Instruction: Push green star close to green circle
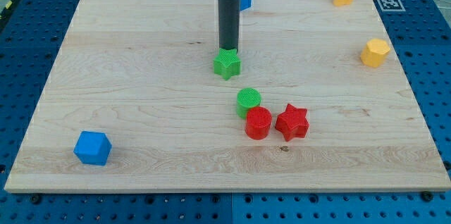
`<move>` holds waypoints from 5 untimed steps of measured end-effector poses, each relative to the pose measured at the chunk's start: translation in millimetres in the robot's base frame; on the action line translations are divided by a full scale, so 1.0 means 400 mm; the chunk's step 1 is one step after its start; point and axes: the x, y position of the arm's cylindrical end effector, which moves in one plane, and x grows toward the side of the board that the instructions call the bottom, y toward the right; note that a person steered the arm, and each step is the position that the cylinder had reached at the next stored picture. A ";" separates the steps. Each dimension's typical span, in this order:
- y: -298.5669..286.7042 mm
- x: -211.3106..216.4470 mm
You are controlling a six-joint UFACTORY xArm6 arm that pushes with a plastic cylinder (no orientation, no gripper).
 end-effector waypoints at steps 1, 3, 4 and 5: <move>-0.062 -0.034; -0.063 -0.007; -0.052 -0.004; -0.039 -0.004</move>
